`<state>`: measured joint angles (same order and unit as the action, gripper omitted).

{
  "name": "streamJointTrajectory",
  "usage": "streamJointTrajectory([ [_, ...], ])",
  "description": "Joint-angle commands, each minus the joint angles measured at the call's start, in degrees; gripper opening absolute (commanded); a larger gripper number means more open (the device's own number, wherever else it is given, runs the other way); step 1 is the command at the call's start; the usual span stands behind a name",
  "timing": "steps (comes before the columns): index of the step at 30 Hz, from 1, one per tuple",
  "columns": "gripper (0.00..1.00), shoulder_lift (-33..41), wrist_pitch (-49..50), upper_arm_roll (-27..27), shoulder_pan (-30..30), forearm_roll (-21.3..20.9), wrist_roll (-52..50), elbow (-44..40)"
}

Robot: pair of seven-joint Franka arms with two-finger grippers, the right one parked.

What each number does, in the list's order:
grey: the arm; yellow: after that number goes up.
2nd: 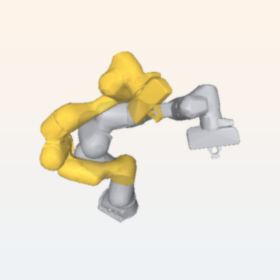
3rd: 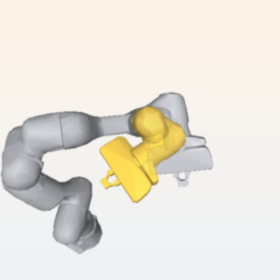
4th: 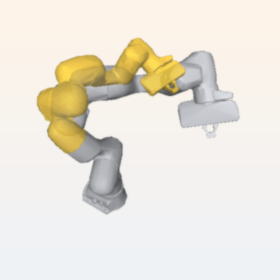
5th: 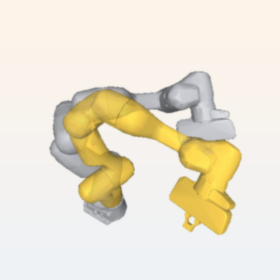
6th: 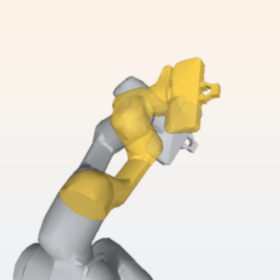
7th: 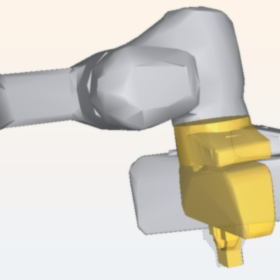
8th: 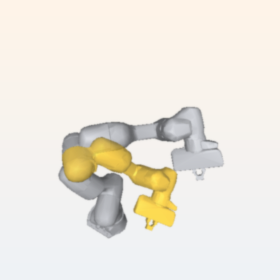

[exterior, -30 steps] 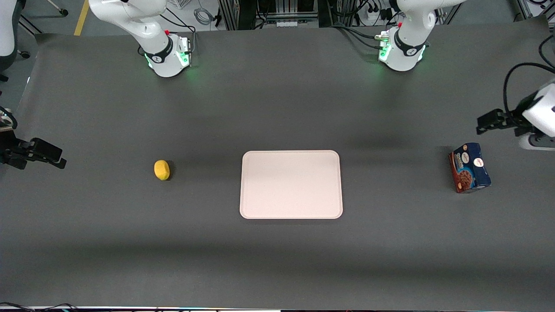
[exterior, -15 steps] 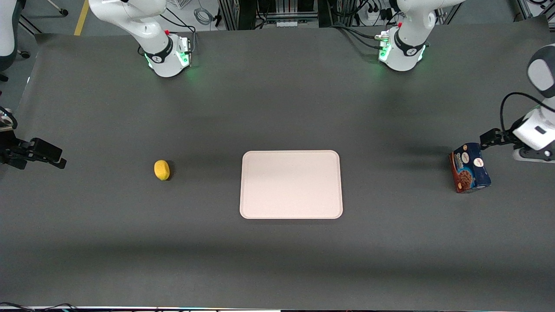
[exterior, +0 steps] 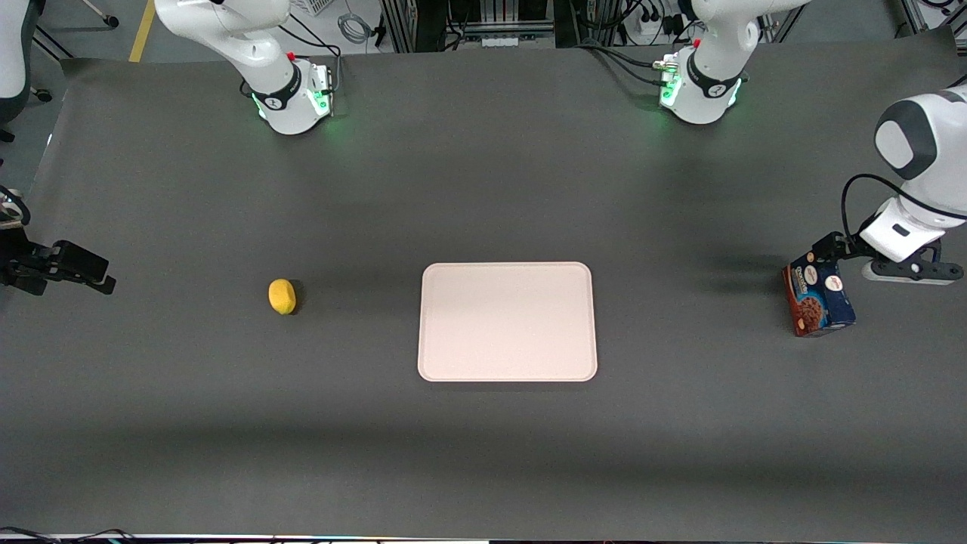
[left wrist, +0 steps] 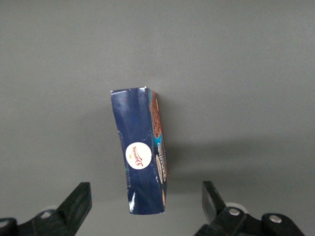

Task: Place cookie box on tray

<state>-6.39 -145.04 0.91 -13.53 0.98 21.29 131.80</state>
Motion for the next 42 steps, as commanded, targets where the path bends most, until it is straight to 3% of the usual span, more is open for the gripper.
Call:
streamJointTrajectory([
  [1,1.00,-2.66,-2.43,0.14,-0.18,2.97,2.35,0.03],
  [34,1.00,-10.66,-13.25,0.14,-0.62,3.06,6.05,0.12],
  [38,0.79,-10.75,-13.25,0.14,-0.53,3.06,6.13,0.12],
  [42,0.50,-10.75,-13.16,0.14,-0.53,3.06,6.13,0.12],
])
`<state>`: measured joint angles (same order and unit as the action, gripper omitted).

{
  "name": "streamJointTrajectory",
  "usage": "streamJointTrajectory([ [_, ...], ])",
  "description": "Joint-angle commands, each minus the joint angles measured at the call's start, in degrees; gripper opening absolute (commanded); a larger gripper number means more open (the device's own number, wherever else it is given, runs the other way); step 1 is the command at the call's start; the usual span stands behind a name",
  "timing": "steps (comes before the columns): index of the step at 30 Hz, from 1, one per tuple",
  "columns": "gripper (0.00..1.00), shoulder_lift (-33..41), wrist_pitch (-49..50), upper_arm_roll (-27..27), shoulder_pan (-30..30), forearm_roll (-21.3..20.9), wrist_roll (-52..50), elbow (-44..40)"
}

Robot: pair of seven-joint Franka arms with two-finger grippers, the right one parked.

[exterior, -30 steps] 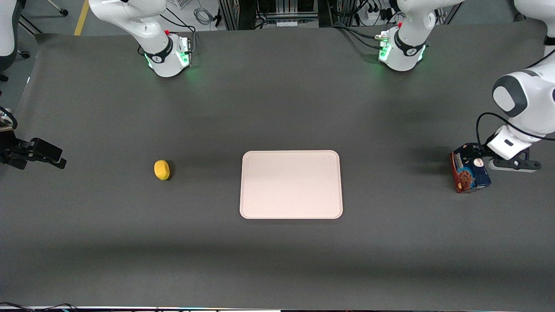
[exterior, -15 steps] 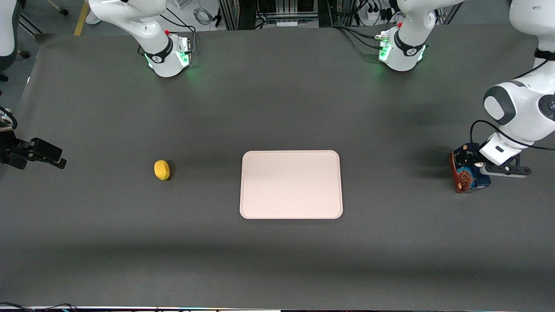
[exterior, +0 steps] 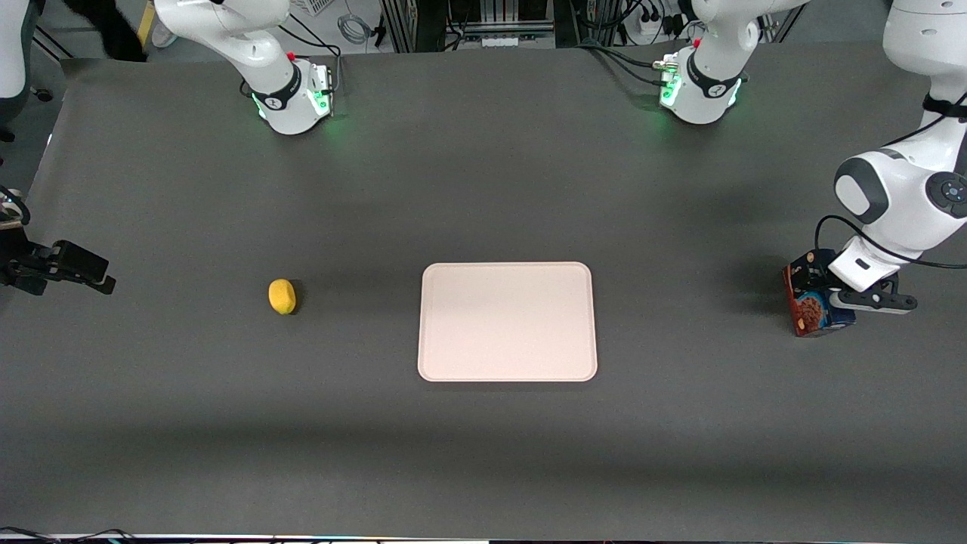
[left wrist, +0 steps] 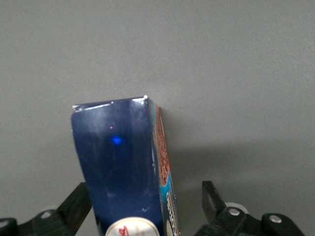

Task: Place cookie box on tray

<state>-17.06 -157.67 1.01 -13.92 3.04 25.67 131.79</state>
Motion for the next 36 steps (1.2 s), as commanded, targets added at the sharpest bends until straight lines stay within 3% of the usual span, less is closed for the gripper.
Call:
streamJointTrajectory([
  [1,0.42,0.01,-0.53,0.04,-0.14,1.01,1.67,0.14],
  [3,0.28,0.01,-0.44,0.04,-0.14,1.01,1.67,0.14],
  [8,0.06,0.09,-0.09,-0.05,-0.05,1.01,1.67,0.05],
  [20,0.04,2.55,3.94,-0.22,0.47,1.01,1.84,-2.85],
  [30,0.04,8.44,28.01,-0.66,0.74,0.83,1.84,-15.49],
  [36,0.04,10.20,50.23,-1.28,0.74,0.74,0.79,-30.24],
])
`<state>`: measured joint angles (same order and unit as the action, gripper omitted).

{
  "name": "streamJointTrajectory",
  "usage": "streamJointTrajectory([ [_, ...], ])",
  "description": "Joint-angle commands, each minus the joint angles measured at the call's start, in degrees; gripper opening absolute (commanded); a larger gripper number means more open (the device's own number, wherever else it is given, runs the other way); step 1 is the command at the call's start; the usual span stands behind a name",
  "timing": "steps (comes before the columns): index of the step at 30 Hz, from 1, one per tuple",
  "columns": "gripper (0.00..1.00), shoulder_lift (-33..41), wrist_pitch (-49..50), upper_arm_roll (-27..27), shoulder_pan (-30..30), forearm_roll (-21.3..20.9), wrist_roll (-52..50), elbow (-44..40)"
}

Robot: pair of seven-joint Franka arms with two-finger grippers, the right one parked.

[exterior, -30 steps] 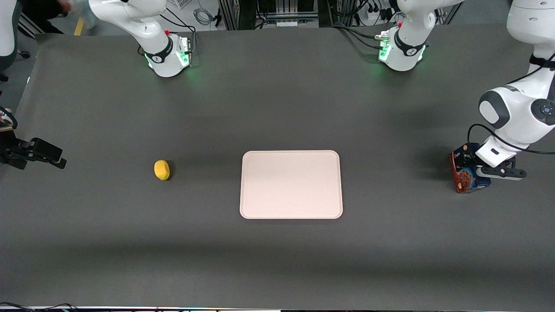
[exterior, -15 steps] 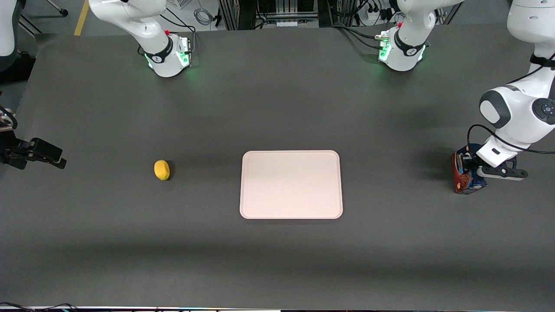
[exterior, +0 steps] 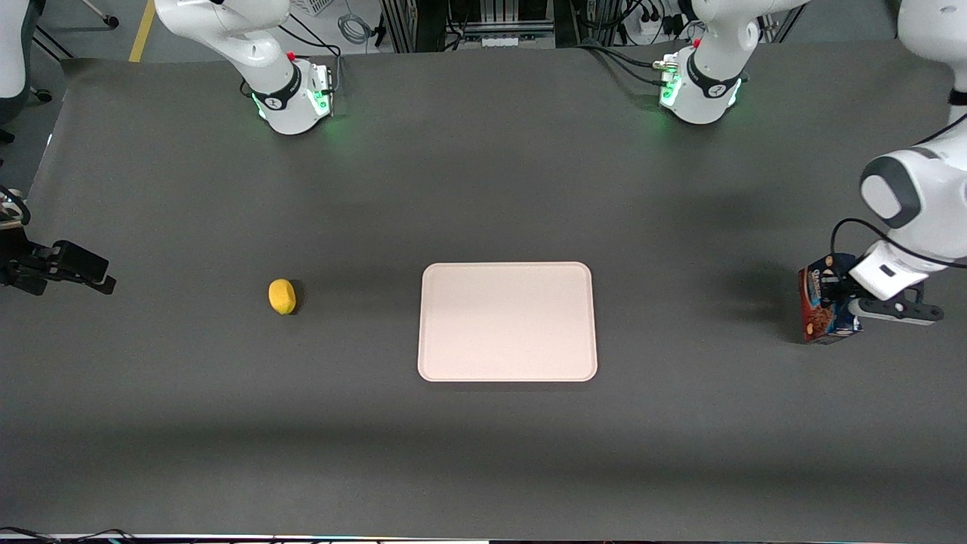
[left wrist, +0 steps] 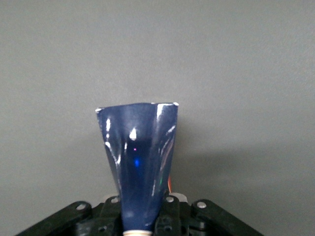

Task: Place cookie box on tray

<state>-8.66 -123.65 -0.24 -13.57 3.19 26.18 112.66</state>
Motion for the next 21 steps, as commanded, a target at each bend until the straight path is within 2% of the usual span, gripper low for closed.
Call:
streamJointTrajectory([
  [1,0.04,1.71,19.46,-0.02,0.39,0.50,0.11,-13.76],
  [6,0.04,1.19,28.37,0.06,0.30,-0.29,-0.16,-22.48],
  [12,0.04,1.27,28.81,-0.37,0.56,-0.21,-1.99,-23.19],
  [21,0.04,1.98,32.15,-14.07,0.65,0.50,-26.50,-23.28],
])
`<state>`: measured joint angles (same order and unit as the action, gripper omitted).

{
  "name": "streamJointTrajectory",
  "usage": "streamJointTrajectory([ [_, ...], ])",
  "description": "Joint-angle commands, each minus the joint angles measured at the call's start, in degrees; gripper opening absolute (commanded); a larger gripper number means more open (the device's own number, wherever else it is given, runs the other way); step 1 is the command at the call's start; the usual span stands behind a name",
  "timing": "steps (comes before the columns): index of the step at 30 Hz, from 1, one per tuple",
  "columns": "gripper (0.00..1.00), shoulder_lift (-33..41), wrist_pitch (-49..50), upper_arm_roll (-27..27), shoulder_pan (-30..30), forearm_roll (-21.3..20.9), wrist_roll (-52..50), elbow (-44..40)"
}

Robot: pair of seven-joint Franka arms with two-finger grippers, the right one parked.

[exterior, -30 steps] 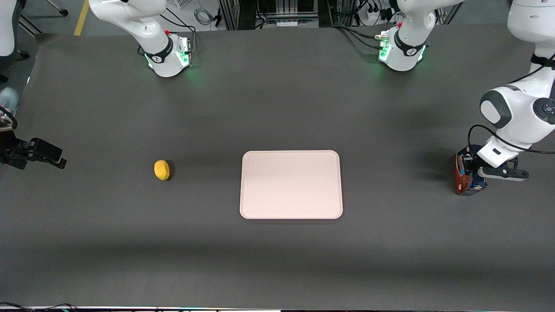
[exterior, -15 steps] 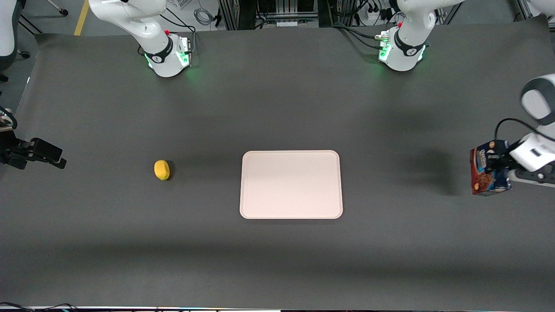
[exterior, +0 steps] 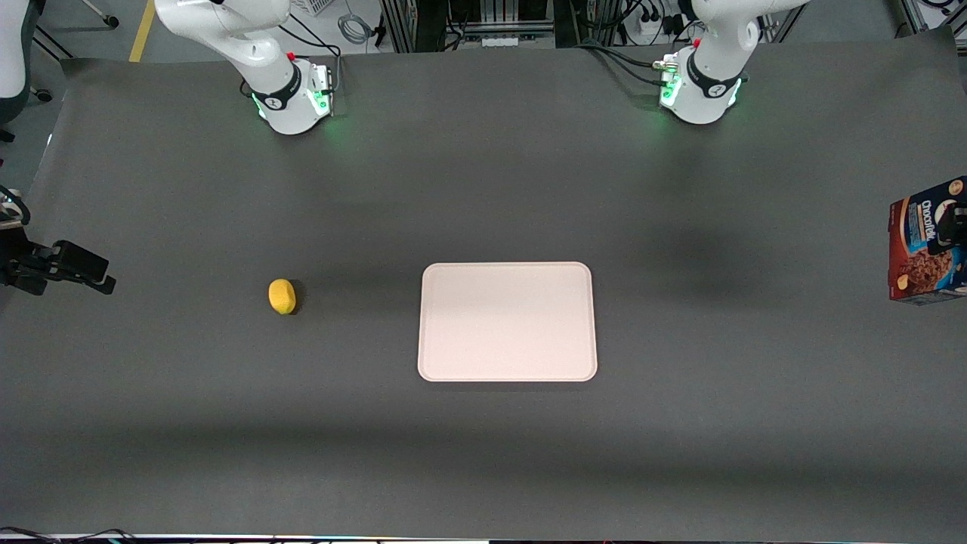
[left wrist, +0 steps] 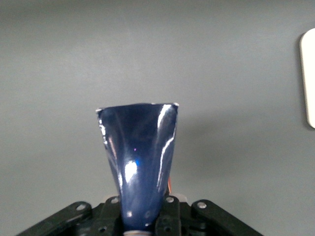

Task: Place cookie box on tray

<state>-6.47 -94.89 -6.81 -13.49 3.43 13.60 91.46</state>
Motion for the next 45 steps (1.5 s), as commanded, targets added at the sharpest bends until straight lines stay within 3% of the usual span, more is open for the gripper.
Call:
streamJointTrajectory([
  [1,0.04,-0.13,3.40,-9.52,0.57,0.26,-17.00,-2.07],
  [10,0.02,-1.00,-1.60,-27.80,1.10,-0.09,-41.71,-1.46],
  [14,0.02,-3.37,-4.86,-31.94,1.98,-0.45,-42.87,-1.46],
  [18,0.02,-4.96,-8.11,-32.56,4.43,-1.06,-43.39,0.20],
  [25,0.02,-8.55,-17.07,-33.18,9.97,-6.68,-54.37,4.69],
  [39,0.03,-19.63,-29.81,-34.59,14.20,-26.35,-67.82,8.91],
  [45,0.03,-23.50,-32.37,-34.50,14.20,-31.64,-68.97,8.65],
])
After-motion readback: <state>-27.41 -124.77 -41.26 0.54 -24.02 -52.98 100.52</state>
